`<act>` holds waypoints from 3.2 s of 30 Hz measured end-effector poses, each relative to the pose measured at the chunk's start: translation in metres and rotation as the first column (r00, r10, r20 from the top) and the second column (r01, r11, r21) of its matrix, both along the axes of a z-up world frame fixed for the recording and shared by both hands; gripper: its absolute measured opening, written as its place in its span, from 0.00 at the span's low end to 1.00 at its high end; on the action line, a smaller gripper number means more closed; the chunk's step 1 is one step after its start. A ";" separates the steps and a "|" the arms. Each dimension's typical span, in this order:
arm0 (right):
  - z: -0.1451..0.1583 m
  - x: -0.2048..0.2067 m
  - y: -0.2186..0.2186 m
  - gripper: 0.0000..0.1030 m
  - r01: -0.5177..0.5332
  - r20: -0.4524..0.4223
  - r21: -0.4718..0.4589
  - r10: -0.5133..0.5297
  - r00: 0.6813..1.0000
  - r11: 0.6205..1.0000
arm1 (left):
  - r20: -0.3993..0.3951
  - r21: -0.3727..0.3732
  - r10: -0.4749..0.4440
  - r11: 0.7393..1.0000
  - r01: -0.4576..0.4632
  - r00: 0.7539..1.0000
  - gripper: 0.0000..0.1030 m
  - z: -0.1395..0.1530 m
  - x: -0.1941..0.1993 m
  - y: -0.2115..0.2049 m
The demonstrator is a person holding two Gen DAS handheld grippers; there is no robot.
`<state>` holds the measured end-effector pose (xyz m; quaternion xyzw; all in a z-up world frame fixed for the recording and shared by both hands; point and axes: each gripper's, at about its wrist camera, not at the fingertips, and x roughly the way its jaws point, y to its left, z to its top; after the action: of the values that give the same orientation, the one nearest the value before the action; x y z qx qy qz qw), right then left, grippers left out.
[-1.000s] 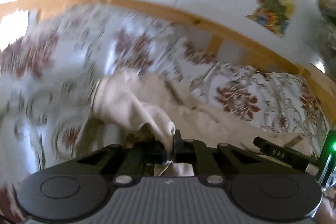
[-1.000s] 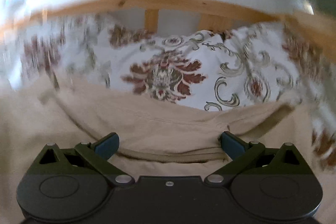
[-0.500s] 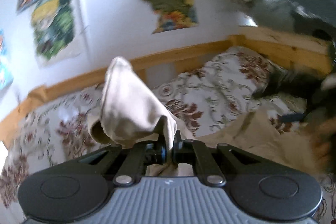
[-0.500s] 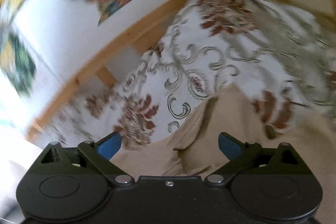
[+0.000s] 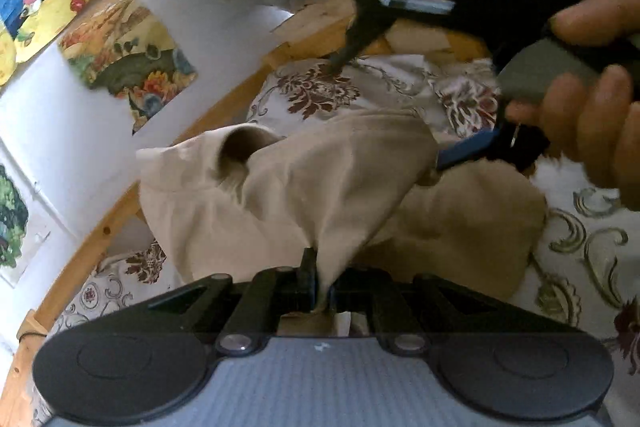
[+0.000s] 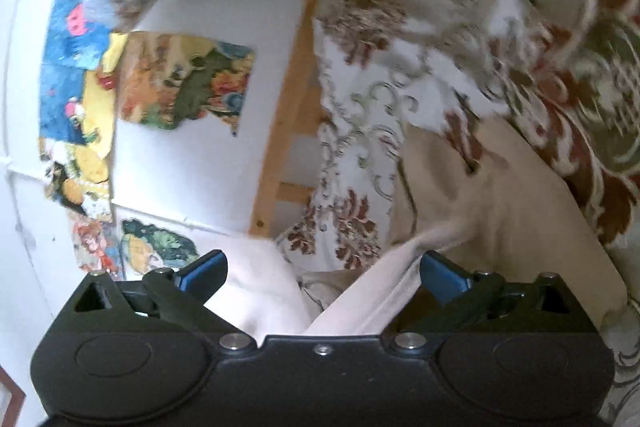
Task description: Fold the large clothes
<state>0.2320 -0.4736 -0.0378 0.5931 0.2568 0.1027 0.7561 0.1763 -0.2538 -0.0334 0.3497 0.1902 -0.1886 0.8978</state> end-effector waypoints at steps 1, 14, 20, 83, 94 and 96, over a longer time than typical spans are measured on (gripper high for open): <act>-0.005 0.003 0.001 1.00 -0.018 -0.027 0.006 0.018 0.999 1.000 | -0.008 -0.002 -0.009 1.000 0.009 1.000 0.05 -0.001 0.002 -0.001; -0.016 0.017 0.000 0.99 -0.086 0.008 -0.061 0.086 0.996 0.994 | -0.034 0.176 -0.262 0.948 0.264 0.964 0.05 -0.040 -0.038 0.003; -0.004 0.034 0.032 0.61 -0.176 -0.016 -0.403 0.186 0.982 0.898 | -0.083 0.084 -0.257 0.961 0.264 0.963 0.06 -0.039 -0.031 0.010; -0.024 0.056 0.145 0.86 -0.017 0.003 -0.998 0.287 0.958 0.068 | -0.675 -0.608 -0.055 0.606 -0.512 0.736 0.83 -0.062 0.087 0.193; -0.054 0.085 0.115 0.82 -0.154 -0.115 -0.966 0.188 0.975 0.206 | -0.668 -0.651 -0.090 0.552 -0.521 0.739 0.86 -0.075 0.091 0.197; -0.040 0.081 0.116 0.77 -0.111 -0.069 -0.972 0.195 0.978 0.209 | -0.660 -0.664 -0.088 0.535 -0.523 0.746 0.86 -0.072 0.090 0.200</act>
<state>0.3130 -0.3579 -0.0781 -0.0376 0.2959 0.0150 0.9543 0.2660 -0.0538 -0.1055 -0.2200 0.4101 -0.2362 0.8530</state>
